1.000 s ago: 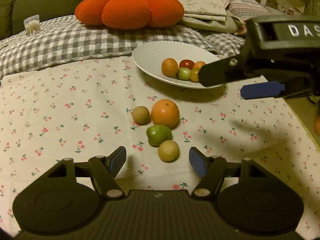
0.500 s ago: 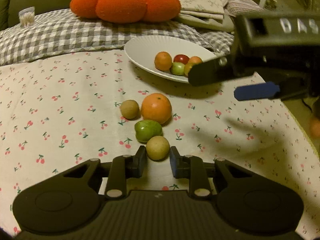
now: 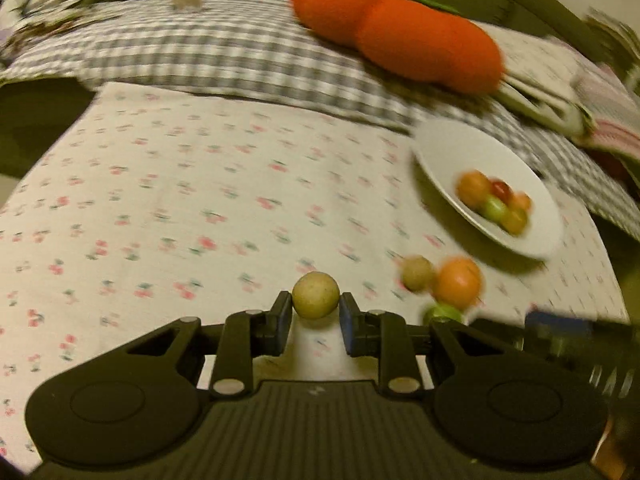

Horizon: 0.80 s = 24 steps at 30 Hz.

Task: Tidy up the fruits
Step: 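Grasp the green lime with the right tool while the left tool holds the pale fruit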

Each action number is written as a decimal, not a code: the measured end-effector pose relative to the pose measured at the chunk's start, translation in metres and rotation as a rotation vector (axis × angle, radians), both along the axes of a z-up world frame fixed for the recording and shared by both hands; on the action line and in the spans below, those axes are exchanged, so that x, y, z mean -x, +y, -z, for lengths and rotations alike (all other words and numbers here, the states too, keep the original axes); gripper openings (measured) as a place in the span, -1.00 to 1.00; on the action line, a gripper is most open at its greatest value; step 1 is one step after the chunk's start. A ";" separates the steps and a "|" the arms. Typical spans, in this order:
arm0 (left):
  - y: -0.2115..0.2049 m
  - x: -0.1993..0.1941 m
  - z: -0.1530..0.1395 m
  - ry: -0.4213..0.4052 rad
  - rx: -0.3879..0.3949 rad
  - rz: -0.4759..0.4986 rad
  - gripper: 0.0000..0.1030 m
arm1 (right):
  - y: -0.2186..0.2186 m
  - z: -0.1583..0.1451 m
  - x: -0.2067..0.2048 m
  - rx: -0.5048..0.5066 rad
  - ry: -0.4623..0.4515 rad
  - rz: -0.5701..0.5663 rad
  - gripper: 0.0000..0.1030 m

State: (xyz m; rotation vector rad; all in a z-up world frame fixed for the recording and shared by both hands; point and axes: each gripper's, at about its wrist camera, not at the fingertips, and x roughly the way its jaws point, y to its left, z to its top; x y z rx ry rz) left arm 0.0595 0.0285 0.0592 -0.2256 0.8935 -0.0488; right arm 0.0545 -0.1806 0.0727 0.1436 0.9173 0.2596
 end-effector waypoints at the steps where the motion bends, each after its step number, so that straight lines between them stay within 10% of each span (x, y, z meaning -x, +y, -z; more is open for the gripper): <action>1: 0.003 -0.001 0.000 0.000 0.001 -0.014 -0.54 | 0.005 0.003 0.000 0.008 0.001 -0.014 0.63; 12: 0.008 -0.005 0.001 0.008 0.015 -0.034 -0.54 | 0.036 0.034 -0.009 0.050 0.000 -0.031 0.56; 18: 0.009 -0.004 -0.001 -0.001 0.015 -0.038 -0.54 | 0.042 0.036 -0.009 0.090 -0.034 -0.044 -0.36; 24: 0.007 -0.003 -0.002 -0.011 0.012 -0.034 -0.54 | 0.043 0.027 -0.004 0.074 -0.024 -0.058 -0.37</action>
